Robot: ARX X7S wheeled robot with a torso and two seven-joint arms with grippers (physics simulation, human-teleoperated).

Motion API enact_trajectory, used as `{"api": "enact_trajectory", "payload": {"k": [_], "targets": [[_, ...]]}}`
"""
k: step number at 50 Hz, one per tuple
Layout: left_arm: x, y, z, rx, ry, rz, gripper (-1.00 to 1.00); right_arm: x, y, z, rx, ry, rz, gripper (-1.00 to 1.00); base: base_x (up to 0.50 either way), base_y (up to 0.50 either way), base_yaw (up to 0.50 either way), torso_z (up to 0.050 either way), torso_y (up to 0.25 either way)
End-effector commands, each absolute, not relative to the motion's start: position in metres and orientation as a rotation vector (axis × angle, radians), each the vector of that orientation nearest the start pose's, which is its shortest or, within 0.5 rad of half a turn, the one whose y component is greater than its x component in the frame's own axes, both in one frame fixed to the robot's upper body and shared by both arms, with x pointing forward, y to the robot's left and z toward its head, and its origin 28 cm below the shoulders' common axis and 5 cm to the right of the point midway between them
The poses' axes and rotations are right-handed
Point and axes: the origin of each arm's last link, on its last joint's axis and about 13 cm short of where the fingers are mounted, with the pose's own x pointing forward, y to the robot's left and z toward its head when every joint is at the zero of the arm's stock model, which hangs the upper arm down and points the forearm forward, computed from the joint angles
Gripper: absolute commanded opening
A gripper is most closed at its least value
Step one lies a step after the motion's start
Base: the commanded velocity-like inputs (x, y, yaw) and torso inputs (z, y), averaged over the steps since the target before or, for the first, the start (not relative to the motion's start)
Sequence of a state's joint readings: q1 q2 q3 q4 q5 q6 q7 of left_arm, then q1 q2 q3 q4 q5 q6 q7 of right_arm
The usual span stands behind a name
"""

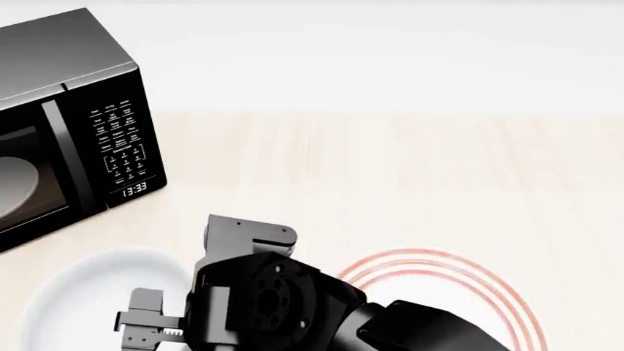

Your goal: Put the white bowl to the right of the plate.

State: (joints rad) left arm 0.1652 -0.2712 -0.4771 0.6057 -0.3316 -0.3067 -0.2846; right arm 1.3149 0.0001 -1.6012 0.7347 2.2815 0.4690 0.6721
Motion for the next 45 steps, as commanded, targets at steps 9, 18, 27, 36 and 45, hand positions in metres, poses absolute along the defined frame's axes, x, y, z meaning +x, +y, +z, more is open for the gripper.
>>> {"api": "enact_trajectory", "payload": {"k": [9,18,27,36,45], "targets": [[0.156,0.323,0.119,0.034,-0.246,0.546,1.0,0.325,0.057,0.15,0.207,1.05,0.323,1.0,0.0,0.0,0.0,0.0,0.0],[0.155,0.324,0.119,0.033,-0.246,0.547,1.0,0.325,0.056,0.149,0.203,1.049,0.317,1.0,0.0,0.0,0.0,0.0,0.0],[0.155,0.323,0.119,0.033,-0.247,0.546,1.0,0.324,0.056,0.149,0.185,1.053,0.303,-1.0,0.0,0.0,0.0,0.0,0.0],[0.153,0.323,0.12,0.031,-0.252,0.545,1.0,0.326,0.056,0.153,0.181,1.043,0.298,-1.0,0.0,0.0,0.0,0.0,0.0],[0.155,0.323,0.12,0.031,-0.25,0.543,1.0,0.328,0.06,0.176,0.17,1.026,0.268,-1.0,0.0,0.0,0.0,0.0,0.0]]}}
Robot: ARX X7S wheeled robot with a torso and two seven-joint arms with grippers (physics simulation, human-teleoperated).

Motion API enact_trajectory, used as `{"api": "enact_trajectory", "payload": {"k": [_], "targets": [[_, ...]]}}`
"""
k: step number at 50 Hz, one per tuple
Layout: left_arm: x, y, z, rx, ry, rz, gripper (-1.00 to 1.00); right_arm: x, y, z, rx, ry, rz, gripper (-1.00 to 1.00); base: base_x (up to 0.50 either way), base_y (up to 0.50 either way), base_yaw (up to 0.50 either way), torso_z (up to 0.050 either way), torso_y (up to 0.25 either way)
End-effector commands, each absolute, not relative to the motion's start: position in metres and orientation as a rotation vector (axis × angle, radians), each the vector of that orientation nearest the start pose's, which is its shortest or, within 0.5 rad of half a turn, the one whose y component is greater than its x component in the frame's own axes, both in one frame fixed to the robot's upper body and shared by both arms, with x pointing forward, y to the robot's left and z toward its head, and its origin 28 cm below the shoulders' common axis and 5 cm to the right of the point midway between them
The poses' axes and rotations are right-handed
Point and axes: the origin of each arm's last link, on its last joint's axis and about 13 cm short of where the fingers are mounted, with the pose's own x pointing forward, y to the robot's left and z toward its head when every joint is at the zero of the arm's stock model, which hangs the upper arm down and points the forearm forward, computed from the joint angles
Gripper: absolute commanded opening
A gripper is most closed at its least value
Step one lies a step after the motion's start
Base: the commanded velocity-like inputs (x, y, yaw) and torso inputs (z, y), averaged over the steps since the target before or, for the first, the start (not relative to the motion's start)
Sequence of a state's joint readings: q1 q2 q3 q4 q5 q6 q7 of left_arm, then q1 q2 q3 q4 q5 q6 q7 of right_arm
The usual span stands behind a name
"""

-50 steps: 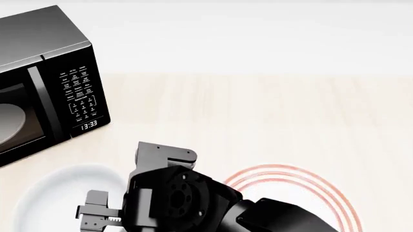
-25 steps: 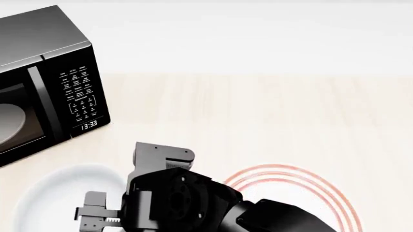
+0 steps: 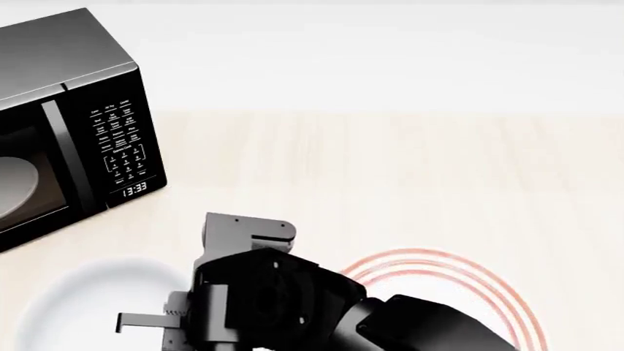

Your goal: Put the white bowl to the right of the plate.

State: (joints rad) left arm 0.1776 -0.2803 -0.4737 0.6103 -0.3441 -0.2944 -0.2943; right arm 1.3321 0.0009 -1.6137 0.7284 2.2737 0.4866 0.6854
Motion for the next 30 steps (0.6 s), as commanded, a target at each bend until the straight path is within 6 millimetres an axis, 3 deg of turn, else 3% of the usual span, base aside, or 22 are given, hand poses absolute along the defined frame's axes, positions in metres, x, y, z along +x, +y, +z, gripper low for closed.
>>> {"api": "enact_trajectory", "payload": {"k": [1,6,13,30], "targets": [[0.155,0.323,0.12,0.032,-0.25,0.544,1.0,0.328,0.062,0.183,0.161,1.014,0.264,-1.0,0.0,0.0,0.0,0.0,0.0],[0.156,0.322,0.119,0.034,-0.248,0.542,1.0,0.324,0.067,0.207,0.134,0.989,0.25,-1.0,0.0,0.0,0.0,0.0,0.0],[0.158,0.321,0.118,0.038,-0.242,0.538,1.0,0.309,0.05,0.247,0.136,0.961,0.22,-1.0,0.0,0.0,0.0,0.0,0.0],[0.159,0.321,0.117,0.043,-0.239,0.537,1.0,0.319,0.025,0.281,0.189,0.942,0.097,-1.0,0.0,0.0,0.0,0.0,0.001]]}}
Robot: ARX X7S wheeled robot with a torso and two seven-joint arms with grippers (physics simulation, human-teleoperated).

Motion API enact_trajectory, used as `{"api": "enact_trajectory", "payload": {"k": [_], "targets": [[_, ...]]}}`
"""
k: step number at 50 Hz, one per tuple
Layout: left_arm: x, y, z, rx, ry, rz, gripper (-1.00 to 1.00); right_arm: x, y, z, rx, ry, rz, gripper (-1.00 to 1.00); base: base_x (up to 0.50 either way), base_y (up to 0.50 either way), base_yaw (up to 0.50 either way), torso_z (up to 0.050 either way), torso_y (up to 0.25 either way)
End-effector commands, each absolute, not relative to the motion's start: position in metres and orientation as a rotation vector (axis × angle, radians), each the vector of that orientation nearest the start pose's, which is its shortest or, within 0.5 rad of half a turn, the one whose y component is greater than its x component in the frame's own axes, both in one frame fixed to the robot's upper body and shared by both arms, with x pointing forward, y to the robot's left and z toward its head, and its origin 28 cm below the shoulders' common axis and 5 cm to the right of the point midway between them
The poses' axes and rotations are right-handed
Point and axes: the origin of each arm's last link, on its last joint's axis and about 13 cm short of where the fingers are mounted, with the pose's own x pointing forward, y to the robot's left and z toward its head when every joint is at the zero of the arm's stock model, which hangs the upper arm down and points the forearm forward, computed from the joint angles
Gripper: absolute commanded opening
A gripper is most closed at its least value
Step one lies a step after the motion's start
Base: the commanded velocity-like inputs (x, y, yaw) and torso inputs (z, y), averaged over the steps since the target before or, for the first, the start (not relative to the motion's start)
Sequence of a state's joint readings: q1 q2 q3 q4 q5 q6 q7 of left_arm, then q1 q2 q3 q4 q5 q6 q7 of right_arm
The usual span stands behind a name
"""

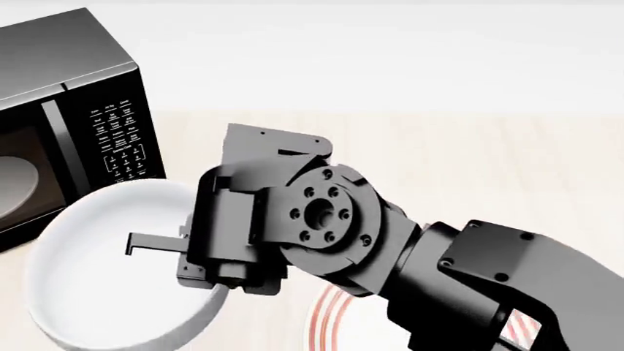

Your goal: Put the white bowl to the right of the plate.

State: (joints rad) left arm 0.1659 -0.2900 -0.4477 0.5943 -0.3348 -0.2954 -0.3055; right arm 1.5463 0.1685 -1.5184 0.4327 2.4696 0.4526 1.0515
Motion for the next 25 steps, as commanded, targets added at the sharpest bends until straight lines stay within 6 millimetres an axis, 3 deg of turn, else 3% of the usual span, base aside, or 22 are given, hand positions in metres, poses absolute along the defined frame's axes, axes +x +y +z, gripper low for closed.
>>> {"api": "enact_trajectory", "payload": {"k": [1,12,25], "targets": [[0.159,0.321,0.117,0.042,-0.238,0.537,1.0,0.319,0.024,0.282,0.191,0.937,0.094,-1.0,0.0,0.0,0.0,0.0,0.0],[0.16,0.321,0.117,0.044,-0.237,0.538,1.0,0.331,0.005,0.296,0.22,0.916,0.038,-1.0,0.0,0.0,0.0,0.0,0.0],[0.162,0.319,0.116,0.051,-0.231,0.536,1.0,0.356,-0.045,0.312,0.322,0.888,-0.06,-1.0,0.0,0.0,0.0,0.0,0.001]]}}
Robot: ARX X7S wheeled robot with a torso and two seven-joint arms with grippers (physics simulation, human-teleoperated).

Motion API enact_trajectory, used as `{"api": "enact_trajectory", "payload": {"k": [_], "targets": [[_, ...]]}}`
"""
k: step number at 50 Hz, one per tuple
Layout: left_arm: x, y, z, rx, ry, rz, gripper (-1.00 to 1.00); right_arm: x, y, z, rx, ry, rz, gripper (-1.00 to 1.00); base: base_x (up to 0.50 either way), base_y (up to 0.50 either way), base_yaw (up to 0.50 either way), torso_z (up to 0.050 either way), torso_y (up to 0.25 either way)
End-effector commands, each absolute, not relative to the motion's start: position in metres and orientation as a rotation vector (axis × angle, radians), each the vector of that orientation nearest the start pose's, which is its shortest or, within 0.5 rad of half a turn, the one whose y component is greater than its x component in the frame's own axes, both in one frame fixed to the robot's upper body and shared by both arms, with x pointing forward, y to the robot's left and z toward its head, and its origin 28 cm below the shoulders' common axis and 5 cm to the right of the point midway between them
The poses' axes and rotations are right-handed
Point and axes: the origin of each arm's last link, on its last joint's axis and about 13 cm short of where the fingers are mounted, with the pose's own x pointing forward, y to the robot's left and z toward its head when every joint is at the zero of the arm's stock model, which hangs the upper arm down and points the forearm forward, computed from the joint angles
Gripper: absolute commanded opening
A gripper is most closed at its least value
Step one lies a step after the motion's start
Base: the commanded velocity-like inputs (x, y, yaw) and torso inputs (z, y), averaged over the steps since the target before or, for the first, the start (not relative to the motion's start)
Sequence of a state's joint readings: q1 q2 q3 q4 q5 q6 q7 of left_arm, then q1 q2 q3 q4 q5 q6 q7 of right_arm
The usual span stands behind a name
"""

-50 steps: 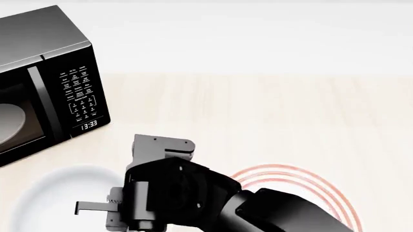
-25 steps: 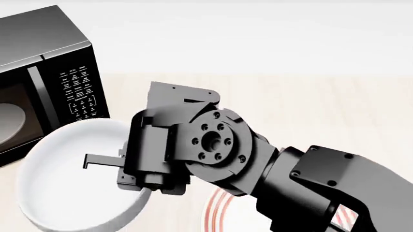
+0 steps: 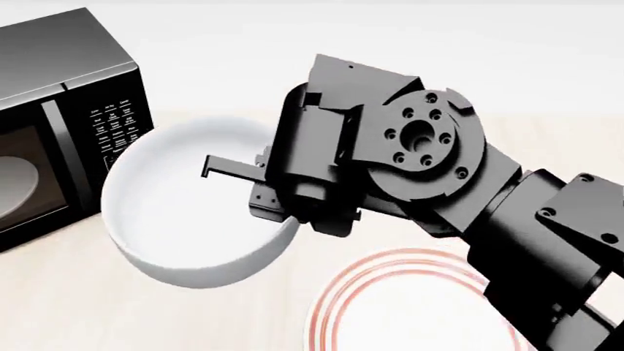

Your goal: Put the white bowl to the right of the plate.

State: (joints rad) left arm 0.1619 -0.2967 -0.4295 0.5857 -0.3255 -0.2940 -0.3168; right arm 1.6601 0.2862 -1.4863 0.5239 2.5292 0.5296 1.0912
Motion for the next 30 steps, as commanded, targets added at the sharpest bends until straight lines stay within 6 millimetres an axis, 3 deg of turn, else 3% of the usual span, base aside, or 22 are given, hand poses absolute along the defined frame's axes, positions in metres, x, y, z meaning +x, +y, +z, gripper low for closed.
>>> {"api": "enact_trajectory", "payload": {"k": [1,22,30], "targets": [[0.162,0.319,0.116,0.052,-0.231,0.536,1.0,0.356,-0.047,0.312,0.325,0.885,-0.064,-1.0,0.0,0.0,0.0,0.0,0.0],[0.165,0.317,0.115,0.065,-0.222,0.532,1.0,0.364,-0.112,0.312,0.418,0.833,-0.205,-1.0,0.0,0.0,0.0,0.0,0.0],[0.167,0.316,0.113,0.072,-0.215,0.531,1.0,0.368,-0.141,0.3,0.45,0.83,-0.28,-1.0,0.0,0.0,0.0,0.0,0.0]]}}
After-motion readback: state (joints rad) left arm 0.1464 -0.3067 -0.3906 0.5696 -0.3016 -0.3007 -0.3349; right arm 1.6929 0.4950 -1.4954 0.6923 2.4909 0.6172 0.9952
